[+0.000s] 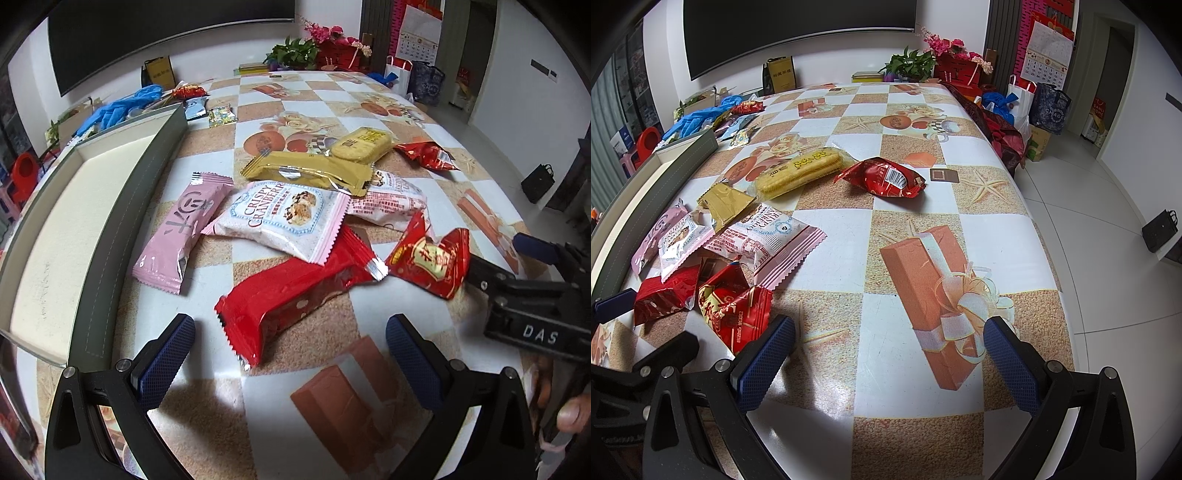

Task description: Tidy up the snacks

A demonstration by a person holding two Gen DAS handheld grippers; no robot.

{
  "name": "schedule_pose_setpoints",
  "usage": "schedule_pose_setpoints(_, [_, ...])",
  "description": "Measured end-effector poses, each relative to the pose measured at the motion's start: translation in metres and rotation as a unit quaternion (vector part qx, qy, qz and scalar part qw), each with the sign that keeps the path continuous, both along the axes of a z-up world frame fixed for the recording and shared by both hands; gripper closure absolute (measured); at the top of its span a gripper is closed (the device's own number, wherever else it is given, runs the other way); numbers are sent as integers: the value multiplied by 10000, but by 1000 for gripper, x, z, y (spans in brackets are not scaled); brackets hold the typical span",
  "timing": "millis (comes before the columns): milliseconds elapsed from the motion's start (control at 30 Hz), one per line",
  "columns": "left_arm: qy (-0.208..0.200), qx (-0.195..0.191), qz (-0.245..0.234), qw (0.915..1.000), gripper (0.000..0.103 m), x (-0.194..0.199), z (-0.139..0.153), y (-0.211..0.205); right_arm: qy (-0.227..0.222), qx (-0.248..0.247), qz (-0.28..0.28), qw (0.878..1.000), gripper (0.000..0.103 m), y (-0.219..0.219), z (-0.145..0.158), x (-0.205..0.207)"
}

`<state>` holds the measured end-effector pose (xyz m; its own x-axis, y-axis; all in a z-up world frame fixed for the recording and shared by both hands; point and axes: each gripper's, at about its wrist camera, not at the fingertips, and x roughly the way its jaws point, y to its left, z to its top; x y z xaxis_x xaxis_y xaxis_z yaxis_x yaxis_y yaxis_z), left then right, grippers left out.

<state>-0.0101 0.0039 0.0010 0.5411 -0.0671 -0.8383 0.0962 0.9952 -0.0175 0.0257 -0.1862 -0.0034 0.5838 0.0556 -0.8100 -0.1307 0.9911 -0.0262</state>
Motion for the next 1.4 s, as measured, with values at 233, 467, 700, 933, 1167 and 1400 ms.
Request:
schedule_pose_setpoints(233, [-49,-28,-281,9996,0,-13,1,4,290,-13,188,9994,1,-1,2,2])
schedule_pose_setpoints(467, [-24,13,-527,9986,0,-26,1,13,293,-25,150,9995,1,0,1,0])
schedule_pose_setpoints(700, [-63,-226,-652,9976,0,-29,3,17,170,-3,218,9996,1,-1,1,-7])
schedule_pose_setpoints(933, [31,-570,-278,9980,0,-25,8,25,88,-3,132,9999,1,0,1,-9])
schedule_pose_setpoints(1167, [116,-555,7,9984,1,7,24,24,76,11,156,9998,1,-2,1,-9])
schedule_pose_setpoints(1400, [163,21,-723,9972,6,29,16,0,76,13,154,9999,1,-1,1,-10])
